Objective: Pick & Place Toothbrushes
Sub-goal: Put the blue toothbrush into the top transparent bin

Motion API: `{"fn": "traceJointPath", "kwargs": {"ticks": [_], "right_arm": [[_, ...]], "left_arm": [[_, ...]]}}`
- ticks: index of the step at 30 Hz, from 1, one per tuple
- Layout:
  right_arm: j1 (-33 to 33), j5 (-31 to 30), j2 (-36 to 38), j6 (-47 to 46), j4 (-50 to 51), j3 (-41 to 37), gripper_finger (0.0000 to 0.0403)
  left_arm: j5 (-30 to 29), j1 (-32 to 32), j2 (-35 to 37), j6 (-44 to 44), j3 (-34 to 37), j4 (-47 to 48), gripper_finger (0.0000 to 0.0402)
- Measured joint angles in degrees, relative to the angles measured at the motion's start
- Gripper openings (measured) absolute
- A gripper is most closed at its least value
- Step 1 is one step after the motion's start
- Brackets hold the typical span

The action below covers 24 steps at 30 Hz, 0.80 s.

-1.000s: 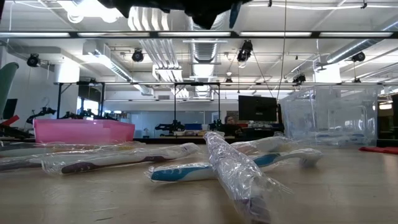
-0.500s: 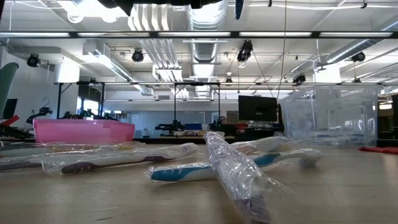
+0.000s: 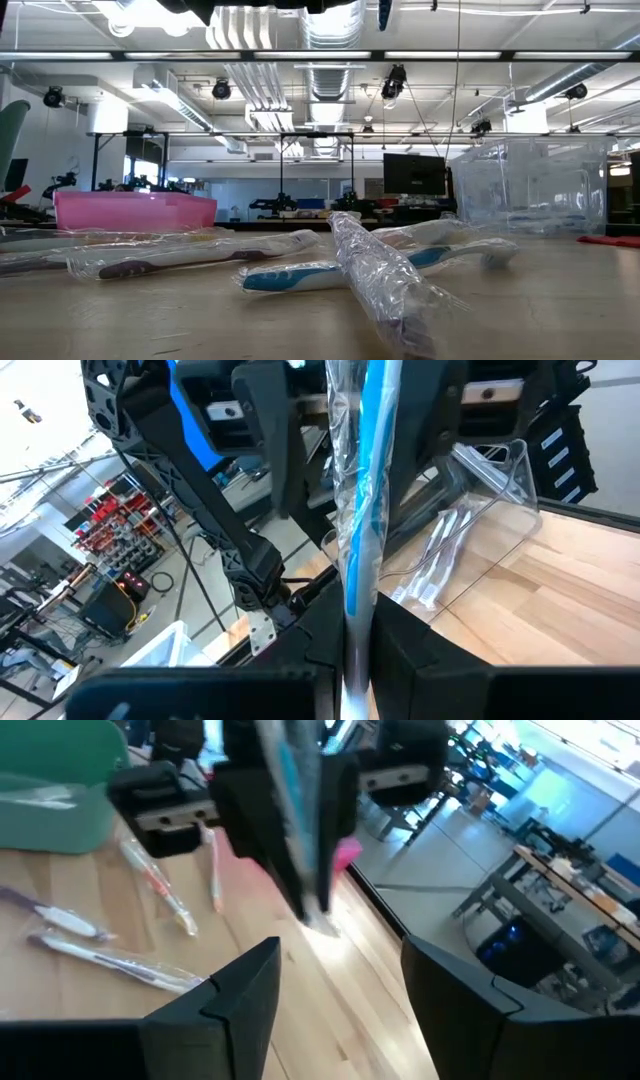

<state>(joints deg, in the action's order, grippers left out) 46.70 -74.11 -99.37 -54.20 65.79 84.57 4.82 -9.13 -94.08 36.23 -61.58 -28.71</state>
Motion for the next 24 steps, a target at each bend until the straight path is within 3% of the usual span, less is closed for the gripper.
{"fn": "traceJointPath", "kwargs": {"ticks": [10, 24], "right_arm": [[-2.2, 0.6, 0.0, 15.0, -11.5, 0.1, 0.0190], [-5.9, 4.2, 0.0, 33.5, -27.0, 0.4, 0.0210]], "left_arm": [[0.0, 0.0, 0.0, 0.0, 0.0, 0.0, 0.0030], [0.0, 0.0, 0.0, 0.0, 0.0, -0.2, 0.0030]]}}
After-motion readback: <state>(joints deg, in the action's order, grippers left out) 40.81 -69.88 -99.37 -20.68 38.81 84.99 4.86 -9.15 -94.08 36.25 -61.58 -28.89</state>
